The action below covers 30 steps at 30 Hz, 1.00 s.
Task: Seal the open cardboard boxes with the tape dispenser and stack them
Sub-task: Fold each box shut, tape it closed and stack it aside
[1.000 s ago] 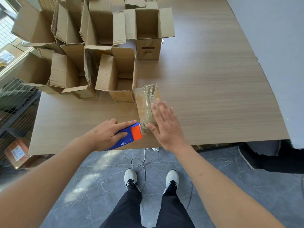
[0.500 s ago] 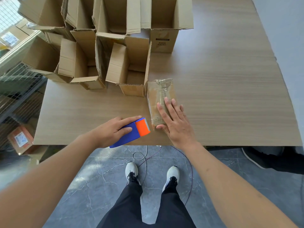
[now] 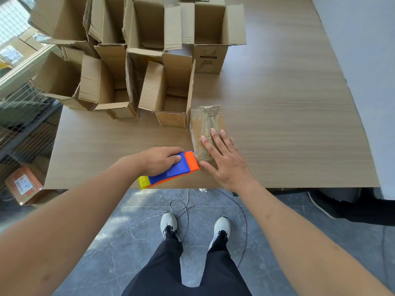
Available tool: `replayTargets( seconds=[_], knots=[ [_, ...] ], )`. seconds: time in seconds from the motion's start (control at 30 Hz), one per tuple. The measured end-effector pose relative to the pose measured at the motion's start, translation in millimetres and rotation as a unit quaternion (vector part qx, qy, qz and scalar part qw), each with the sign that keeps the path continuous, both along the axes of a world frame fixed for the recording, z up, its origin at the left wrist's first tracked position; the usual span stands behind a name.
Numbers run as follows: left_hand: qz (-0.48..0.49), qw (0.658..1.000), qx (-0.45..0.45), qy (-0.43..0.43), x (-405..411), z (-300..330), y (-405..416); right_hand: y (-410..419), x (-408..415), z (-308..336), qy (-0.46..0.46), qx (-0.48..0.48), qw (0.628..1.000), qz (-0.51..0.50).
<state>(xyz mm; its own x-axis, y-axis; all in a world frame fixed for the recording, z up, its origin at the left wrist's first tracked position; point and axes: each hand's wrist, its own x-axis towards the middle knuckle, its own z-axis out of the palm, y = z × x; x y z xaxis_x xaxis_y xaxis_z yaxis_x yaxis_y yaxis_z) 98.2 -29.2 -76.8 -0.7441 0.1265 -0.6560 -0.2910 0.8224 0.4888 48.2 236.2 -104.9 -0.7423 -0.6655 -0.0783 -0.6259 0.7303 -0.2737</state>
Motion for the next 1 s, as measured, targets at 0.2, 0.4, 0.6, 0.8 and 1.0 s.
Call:
replayTargets(
  seconds=[0.2, 0.4, 0.6, 0.8, 1.0],
  knots=[
    [-0.037, 0.999, -0.031, -0.011, -7.8, 6.6, 0.0, -12.6, 5.5, 9.7, -0.017, 0.022, 0.999, -0.038],
    [-0.034, 0.998, -0.036, -0.04, 1.8, 1.6, -8.1, -19.4, 8.0, 16.0, -0.026, 0.031, 0.998, -0.054],
    [0.041, 0.999, -0.008, 0.008, 24.5, 1.1, -24.1, -41.2, 16.3, 20.7, -0.01, 0.039, 0.993, -0.109],
    [0.024, 0.997, 0.048, 0.064, 29.7, 21.9, -37.6, -47.3, 17.3, 28.0, -0.001, 0.07, 0.99, -0.124],
    [0.022, 0.993, 0.075, 0.087, 38.5, 37.5, -47.4, -15.3, 20.3, 38.3, -0.008, 0.102, 0.989, -0.111]
  ],
)
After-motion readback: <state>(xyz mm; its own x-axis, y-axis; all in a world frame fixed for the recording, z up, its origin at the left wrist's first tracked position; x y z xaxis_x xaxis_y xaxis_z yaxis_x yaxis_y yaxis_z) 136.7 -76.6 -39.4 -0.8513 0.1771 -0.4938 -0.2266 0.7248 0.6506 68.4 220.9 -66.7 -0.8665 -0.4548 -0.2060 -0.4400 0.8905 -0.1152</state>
